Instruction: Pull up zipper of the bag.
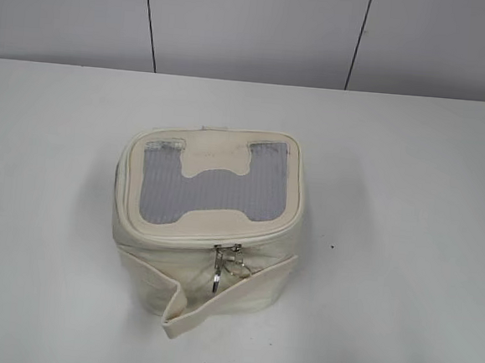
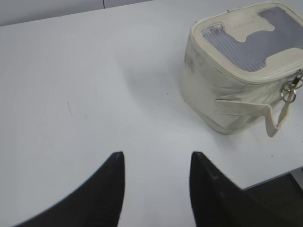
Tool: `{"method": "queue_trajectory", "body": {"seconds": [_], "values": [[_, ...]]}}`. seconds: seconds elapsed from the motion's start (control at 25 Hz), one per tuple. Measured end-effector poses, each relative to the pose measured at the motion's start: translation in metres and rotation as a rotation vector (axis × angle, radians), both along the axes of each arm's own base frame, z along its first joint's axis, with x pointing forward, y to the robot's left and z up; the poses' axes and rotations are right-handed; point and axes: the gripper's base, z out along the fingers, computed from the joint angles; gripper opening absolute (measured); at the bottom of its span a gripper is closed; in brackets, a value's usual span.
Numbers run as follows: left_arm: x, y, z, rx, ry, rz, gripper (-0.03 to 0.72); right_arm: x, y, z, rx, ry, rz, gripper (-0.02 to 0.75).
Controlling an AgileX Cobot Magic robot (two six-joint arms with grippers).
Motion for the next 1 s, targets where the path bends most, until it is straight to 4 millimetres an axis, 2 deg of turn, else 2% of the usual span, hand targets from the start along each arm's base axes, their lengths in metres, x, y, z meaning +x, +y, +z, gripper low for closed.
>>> {"method": "queue_trajectory", "body": {"seconds": [0.4, 0.84, 1.0], "values": [[0.000, 0.000, 0.000, -0.002, -0.003, 0.013, 0.331, 0.000, 0.000, 0.000, 0.000, -0.002, 0.000, 0.568], [0.001, 0.001, 0.000, -0.002, -0.010, 0.252, 0.320, -0.004, 0.000, 0.000, 0.004, -0.029, -0.079, 0.568], [-0.011, 0.001, 0.000, -0.012, -0.082, 0.261, 0.312, -0.004, 0.000, 0.000, 0.004, -0.028, -0.078, 0.568]]}}
